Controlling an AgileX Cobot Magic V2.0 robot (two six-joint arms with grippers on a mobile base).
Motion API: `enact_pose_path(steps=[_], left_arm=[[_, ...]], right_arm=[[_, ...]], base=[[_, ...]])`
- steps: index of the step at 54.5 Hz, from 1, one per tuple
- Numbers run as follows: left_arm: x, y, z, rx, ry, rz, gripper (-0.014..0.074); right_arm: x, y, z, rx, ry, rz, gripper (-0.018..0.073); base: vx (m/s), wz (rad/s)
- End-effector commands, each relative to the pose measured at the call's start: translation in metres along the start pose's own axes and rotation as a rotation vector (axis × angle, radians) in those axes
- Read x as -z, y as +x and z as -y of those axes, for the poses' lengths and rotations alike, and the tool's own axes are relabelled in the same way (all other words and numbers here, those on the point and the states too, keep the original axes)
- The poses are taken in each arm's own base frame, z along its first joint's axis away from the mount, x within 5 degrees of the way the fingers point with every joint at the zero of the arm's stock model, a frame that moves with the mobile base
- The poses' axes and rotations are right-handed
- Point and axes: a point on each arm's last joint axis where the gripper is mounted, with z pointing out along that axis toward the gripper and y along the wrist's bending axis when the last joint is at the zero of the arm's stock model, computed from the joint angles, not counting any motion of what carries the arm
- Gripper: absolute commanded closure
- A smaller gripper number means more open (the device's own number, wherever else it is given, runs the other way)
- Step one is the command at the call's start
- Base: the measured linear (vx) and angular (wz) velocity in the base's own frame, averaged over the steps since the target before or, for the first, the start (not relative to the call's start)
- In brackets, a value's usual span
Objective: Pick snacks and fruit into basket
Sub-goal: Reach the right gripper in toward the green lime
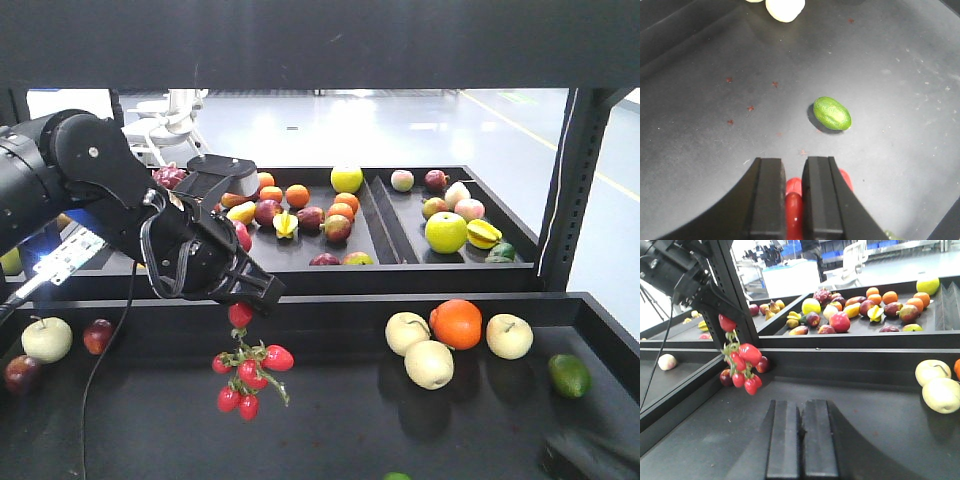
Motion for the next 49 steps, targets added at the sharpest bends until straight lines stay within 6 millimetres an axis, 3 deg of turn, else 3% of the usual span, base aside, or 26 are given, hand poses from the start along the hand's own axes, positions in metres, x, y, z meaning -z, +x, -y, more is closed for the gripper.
enact_pose_path(steps=[1, 18, 24, 38, 49], left_arm=[[0.034, -0.012, 0.009, -0.008, -0.007, 0.139, 0.0603], [0.034, -0.012, 0.009, -0.008, -0.007, 0.139, 0.0603], [0.034, -0.012, 0.009, -0.008, -0.007, 0.139, 0.0603], [0.034, -0.012, 0.009, -0.008, -0.007, 0.139, 0.0603], [0.034, -0.012, 0.009, -0.008, -0.007, 0.139, 0.0603]], right_arm=[[-0.016, -0.036, -0.007, 0.057, -0.005, 0.115, 0.0558], [-0.098, -0.065, -0.016, 0.178, 0.004, -0.068, 0.0526], [-0.122, -0.075, -0.008, 0.186, 0.041, -0.089, 0.0487], [-0.143, -0.087, 0.039, 0.119, 0.201, -0.133, 0.0342], [-0.156, -0.077, 0.046, 0.125, 0.212, -0.156, 0.0152]], base=[[0.0, 0.0], [0.0, 0.0], [0.0, 0.0], [0.0, 0.0], [0.0, 0.0]])
